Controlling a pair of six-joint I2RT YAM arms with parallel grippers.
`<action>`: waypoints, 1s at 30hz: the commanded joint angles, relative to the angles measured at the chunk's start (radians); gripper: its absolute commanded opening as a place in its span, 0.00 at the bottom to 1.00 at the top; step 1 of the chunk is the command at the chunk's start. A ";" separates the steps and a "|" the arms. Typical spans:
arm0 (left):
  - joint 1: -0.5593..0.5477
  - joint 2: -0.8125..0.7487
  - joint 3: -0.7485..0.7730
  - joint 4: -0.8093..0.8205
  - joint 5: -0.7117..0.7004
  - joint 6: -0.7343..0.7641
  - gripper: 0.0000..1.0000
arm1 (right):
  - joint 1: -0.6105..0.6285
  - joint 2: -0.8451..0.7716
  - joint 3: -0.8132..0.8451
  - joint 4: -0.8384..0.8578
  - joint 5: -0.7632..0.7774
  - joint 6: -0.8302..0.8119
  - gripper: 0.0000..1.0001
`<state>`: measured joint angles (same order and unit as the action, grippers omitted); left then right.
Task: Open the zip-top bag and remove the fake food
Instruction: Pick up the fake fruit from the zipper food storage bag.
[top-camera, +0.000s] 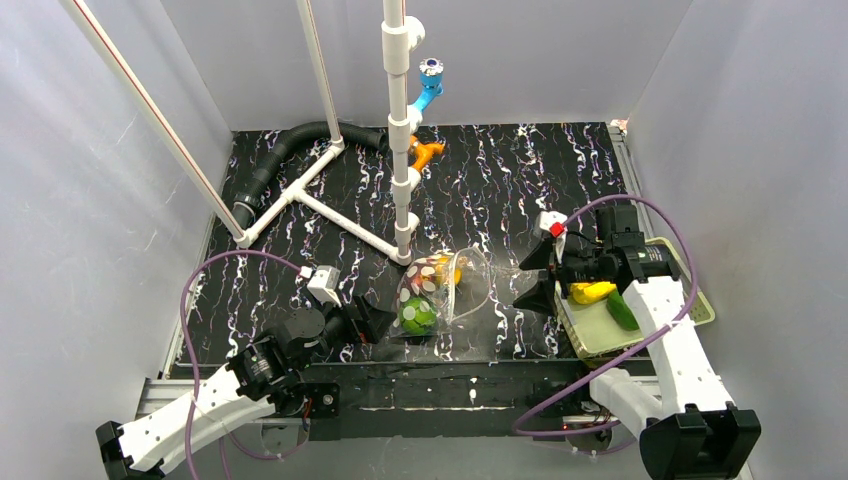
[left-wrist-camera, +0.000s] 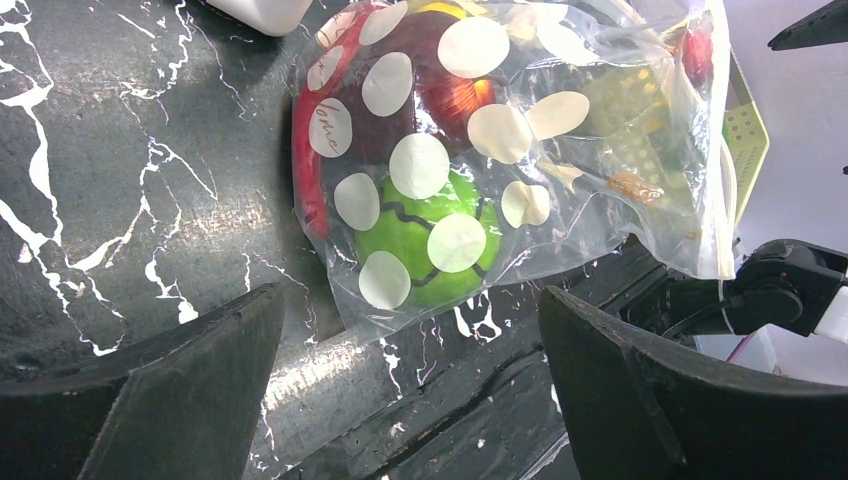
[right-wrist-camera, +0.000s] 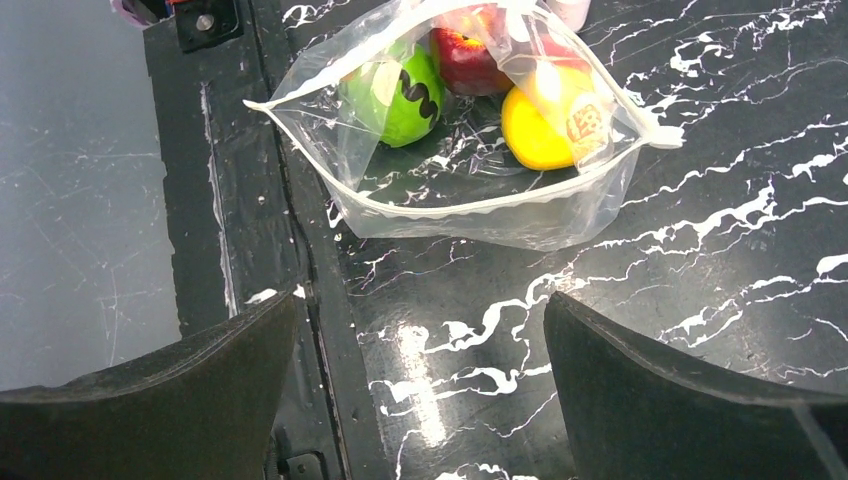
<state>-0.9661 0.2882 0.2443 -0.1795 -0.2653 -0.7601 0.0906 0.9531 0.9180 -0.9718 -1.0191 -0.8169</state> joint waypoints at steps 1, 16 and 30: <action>-0.005 0.006 0.022 0.017 -0.026 -0.004 0.98 | 0.043 0.006 -0.004 0.052 0.012 0.009 0.98; -0.005 0.016 0.029 0.002 -0.047 -0.030 0.98 | 0.180 0.058 0.035 0.083 0.105 -0.033 0.98; -0.005 0.057 0.037 0.018 -0.053 -0.049 0.98 | 0.292 0.099 0.056 0.060 0.124 -0.108 1.00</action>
<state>-0.9661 0.3321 0.2443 -0.1795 -0.2855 -0.7979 0.3496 1.0283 0.9207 -0.8909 -0.9096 -0.8715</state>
